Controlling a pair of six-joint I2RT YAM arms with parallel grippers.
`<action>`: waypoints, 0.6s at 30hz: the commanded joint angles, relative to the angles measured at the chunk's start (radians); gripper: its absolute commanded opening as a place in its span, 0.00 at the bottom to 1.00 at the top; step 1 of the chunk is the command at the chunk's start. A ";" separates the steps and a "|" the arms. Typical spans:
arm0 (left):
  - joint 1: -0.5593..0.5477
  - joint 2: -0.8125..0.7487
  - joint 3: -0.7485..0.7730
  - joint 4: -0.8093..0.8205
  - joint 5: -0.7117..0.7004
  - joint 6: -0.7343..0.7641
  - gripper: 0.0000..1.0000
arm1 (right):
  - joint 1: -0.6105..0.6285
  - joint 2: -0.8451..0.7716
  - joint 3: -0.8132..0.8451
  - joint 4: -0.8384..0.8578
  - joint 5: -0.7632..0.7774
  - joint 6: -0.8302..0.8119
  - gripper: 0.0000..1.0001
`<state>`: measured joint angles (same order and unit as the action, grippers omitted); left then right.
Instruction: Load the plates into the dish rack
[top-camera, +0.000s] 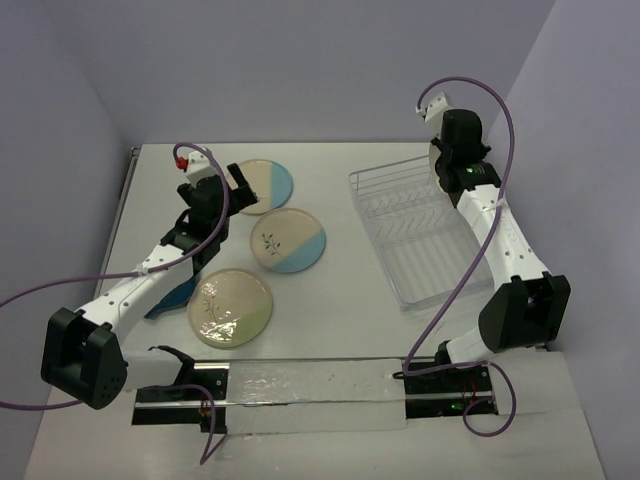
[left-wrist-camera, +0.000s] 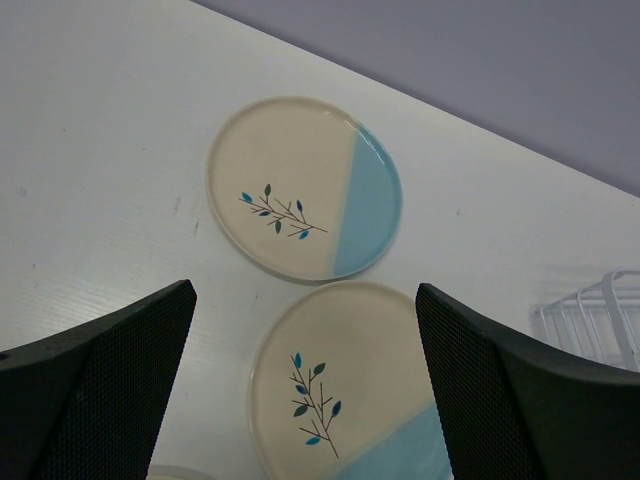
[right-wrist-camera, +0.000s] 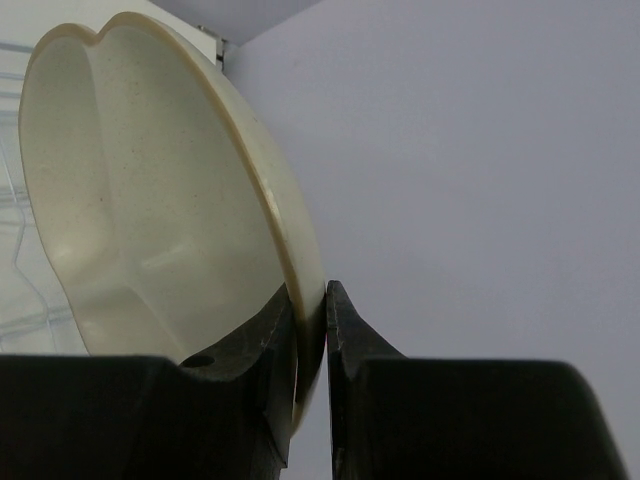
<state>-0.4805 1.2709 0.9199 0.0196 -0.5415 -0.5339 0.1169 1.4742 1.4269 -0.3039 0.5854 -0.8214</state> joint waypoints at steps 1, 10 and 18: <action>0.007 -0.019 0.033 0.009 -0.009 0.015 0.99 | -0.003 -0.036 0.070 0.281 0.047 -0.081 0.00; 0.008 -0.022 0.033 0.010 0.000 0.014 0.99 | -0.003 0.024 0.029 0.348 0.070 -0.113 0.00; 0.008 -0.008 0.036 0.001 -0.012 0.018 0.99 | -0.003 0.068 -0.008 0.353 0.064 -0.098 0.00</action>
<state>-0.4774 1.2678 0.9199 0.0097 -0.5456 -0.5338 0.1169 1.5697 1.3932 -0.1744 0.5943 -0.8960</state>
